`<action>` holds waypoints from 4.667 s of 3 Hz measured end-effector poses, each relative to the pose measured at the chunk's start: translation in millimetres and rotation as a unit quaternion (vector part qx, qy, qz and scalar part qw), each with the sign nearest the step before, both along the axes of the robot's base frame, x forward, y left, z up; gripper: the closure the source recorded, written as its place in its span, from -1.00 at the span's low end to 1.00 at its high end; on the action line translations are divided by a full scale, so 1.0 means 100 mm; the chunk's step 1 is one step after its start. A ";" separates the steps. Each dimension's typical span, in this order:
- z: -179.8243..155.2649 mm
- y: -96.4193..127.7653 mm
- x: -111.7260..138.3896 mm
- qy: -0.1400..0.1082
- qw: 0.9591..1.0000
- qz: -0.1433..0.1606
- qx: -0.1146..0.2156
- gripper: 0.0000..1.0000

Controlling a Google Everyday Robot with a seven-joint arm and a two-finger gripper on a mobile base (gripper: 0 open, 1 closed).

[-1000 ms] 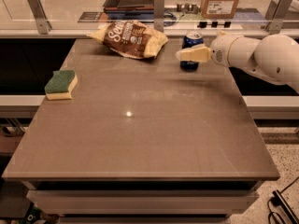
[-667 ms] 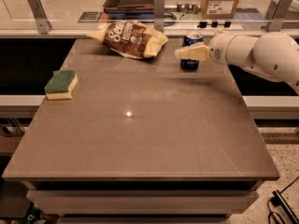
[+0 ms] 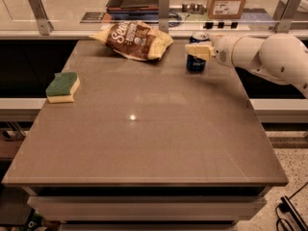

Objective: Move pepsi can near sponge

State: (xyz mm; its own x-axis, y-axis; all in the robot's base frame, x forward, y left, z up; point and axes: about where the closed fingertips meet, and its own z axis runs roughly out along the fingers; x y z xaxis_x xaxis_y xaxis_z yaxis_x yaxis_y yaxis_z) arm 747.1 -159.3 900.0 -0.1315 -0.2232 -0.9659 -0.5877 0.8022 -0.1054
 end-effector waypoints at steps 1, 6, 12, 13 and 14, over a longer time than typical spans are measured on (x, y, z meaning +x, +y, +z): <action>-0.01 0.03 0.00 0.000 1.000 0.002 0.000 0.28; 0.33 0.83 -0.39 0.007 0.995 0.096 -0.008 1.00; 0.35 2.77 -1.28 0.011 0.965 0.261 0.016 1.00; 0.24 2.98 -1.29 0.006 0.961 0.277 -0.002 1.00; 0.09 3.15 -1.30 0.004 0.957 0.291 -0.011 1.00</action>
Offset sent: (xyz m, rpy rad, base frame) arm 0.0003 0.0021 -0.0005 0.0004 0.0008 0.0030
